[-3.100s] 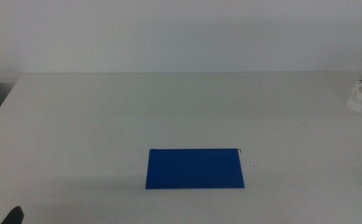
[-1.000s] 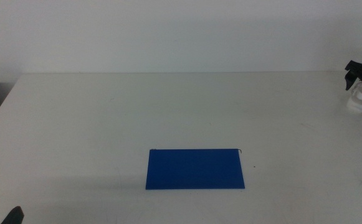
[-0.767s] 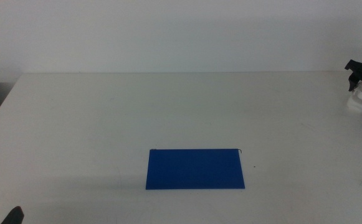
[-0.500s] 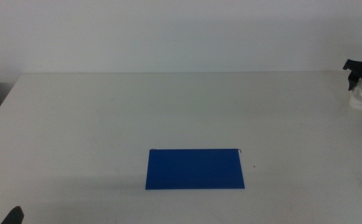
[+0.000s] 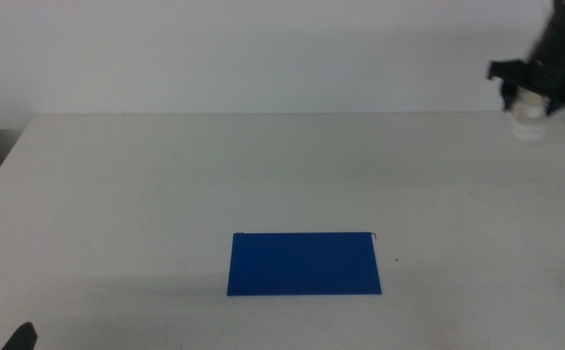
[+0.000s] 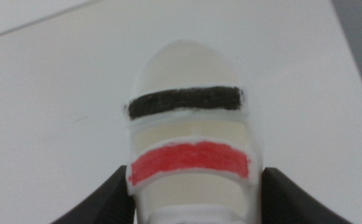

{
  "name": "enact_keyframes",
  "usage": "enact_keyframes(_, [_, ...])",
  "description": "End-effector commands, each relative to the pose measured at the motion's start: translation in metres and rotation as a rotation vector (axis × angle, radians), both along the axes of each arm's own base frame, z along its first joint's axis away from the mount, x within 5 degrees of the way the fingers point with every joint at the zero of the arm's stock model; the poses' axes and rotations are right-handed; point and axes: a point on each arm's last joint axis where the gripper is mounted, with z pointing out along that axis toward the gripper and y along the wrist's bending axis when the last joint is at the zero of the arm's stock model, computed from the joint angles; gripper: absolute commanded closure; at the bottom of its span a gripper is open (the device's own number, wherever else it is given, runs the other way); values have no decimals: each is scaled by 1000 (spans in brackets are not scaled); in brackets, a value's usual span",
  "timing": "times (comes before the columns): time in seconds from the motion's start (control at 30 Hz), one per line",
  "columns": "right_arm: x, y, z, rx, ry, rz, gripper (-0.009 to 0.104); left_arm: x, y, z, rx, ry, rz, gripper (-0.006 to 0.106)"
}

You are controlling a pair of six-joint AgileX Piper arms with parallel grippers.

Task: Use one arm to grab the shoe from the table and place it on the mat.

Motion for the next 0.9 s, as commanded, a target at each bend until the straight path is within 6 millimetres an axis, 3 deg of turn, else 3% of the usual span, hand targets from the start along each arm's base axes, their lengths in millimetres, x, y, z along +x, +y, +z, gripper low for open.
enact_keyframes(0.0, [-19, 20, 69, -62, -143, 51, 99, 1, 0, 6, -16, -86, 4, 7])
enact_keyframes(0.17, [-37, 79, 95, -57, -165, 168, 99, 1, 0, 6, -16, -86, 4, 7])
enact_keyframes(0.33, [-54, 134, 107, -26, -180, 260, 99, 1, 0, 6, -16, -86, 4, 7])
enact_keyframes(0.7, [-101, 247, 112, 36, -182, 433, 99, 1, 0, 6, -16, -86, 4, 7])
enact_keyframes(0.87, [-123, 283, 113, 47, -197, 453, 99, 1, 0, 6, -16, -85, 4, 7])
